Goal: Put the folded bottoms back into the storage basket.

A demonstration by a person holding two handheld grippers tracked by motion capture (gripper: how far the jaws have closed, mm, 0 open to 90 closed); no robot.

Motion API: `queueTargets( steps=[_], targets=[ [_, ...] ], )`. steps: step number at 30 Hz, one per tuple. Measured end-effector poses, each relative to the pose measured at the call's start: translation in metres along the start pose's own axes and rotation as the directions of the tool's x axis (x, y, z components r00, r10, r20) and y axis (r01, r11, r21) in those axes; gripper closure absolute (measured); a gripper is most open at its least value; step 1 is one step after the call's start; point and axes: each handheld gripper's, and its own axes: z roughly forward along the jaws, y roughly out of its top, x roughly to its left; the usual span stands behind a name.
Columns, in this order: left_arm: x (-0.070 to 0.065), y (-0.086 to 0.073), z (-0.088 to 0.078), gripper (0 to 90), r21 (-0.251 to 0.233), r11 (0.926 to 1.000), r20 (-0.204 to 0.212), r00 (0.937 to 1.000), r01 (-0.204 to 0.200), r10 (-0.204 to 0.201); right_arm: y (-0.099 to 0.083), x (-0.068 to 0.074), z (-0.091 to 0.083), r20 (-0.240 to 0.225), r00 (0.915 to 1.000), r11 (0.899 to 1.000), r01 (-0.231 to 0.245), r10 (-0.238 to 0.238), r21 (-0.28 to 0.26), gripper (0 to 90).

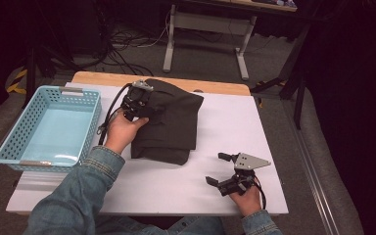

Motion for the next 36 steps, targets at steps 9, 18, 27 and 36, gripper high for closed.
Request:
queueTargets(
  steps=[9,18,27,36],
  targets=[
    [-0.005,0.007,-0.013,68.5,-0.019,0.9996,-0.006,0.9997,-0.022,0.022,0.000,0.000,0.000,0.000,1.0000,1.000,0.000,0.000,0.000,0.5],
    [-0.007,0.013,-0.027,68.7,-0.032,0.9988,-0.012,0.9992,-0.038,0.038,0.000,0.000,0.000,0.000,1.0000,1.000,0.000,0.000,0.001,0.5],
    [-0.005,0.020,-0.042,68.8,-0.043,0.9979,-0.026,0.9986,-0.048,0.047,0.000,0.000,0.000,0.000,1.0000,1.000,0.001,-0.001,0.000,0.5],
    [-0.002,0.026,-0.057,69.0,-0.053,0.9968,-0.052,0.9971,-0.059,0.056,0.000,0.000,0.001,-0.001,1.0000,1.000,0.002,-0.002,0.002,0.5]
  ],
)
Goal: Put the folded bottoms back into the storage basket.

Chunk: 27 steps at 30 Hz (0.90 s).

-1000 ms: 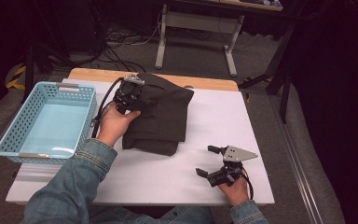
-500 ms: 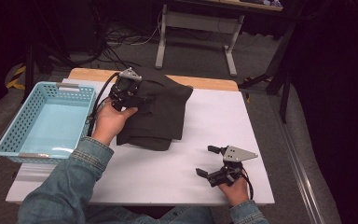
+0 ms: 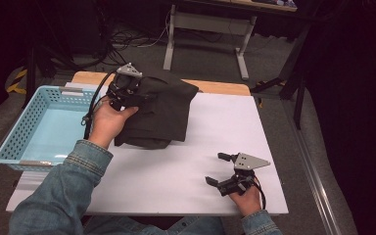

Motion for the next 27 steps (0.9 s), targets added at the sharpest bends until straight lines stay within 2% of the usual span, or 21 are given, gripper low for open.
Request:
queueTargets(
  steps=[12,18,27],
  targets=[
    [0.008,0.004,-0.022,68.9,-0.017,0.9998,-0.027,0.9996,-0.003,0.003,0.000,0.000,0.000,0.001,1.0000,1.000,0.001,-0.001,0.000,0.5],
    [0.012,0.009,-0.040,69.0,-0.023,0.9997,-0.053,0.9985,-0.011,0.010,0.000,0.000,0.001,0.002,1.0000,1.000,0.001,-0.001,0.003,0.5],
    [0.019,0.011,-0.063,68.9,-0.027,0.9996,-0.069,0.9976,-0.007,0.006,0.000,0.000,0.001,0.003,1.0000,1.000,-0.001,0.000,0.004,0.5]
  ],
)
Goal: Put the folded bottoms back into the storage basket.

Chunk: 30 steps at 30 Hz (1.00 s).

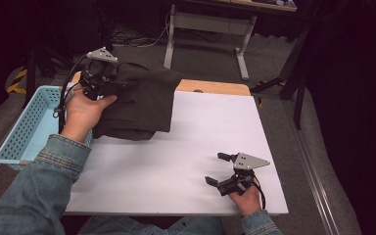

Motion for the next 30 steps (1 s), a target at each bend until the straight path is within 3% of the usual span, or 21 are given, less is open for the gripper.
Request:
queueTargets(
  steps=[14,30],
  targets=[
    [0.014,-0.003,-0.032,68.9,-0.014,0.9999,-0.042,0.9991,0.007,-0.008,0.000,0.000,0.000,0.002,1.0000,1.000,0.002,-0.002,0.005,0.5],
    [0.032,-0.019,-0.076,69.0,-0.030,0.9990,-0.108,0.9935,0.032,-0.035,0.000,0.000,0.000,0.002,1.0000,1.000,0.001,-0.001,0.010,0.5]
  ],
)
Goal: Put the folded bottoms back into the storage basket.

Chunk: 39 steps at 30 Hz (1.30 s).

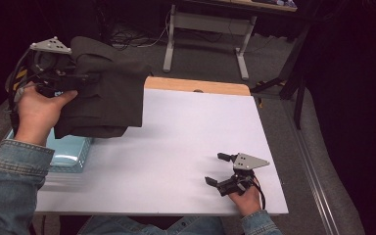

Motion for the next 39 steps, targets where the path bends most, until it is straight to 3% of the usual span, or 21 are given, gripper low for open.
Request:
queueTargets(
  steps=[16,31,39],
  targets=[
    [0.020,-0.013,-0.035,69.1,0.001,1.0000,-0.066,0.9978,0.008,-0.008,0.000,0.000,0.000,-0.005,1.0000,1.000,-0.003,0.003,0.000,0.4],
    [0.041,-0.038,-0.055,69.1,0.025,0.9978,-0.104,0.9929,0.061,-0.058,0.000,0.000,0.001,-0.007,1.0000,1.000,-0.004,0.004,0.002,0.4],
    [0.052,-0.052,-0.064,69.1,0.038,0.9951,-0.098,0.9914,0.092,-0.087,0.000,0.000,0.002,-0.008,0.9999,1.000,-0.007,0.007,0.007,0.4]
  ],
)
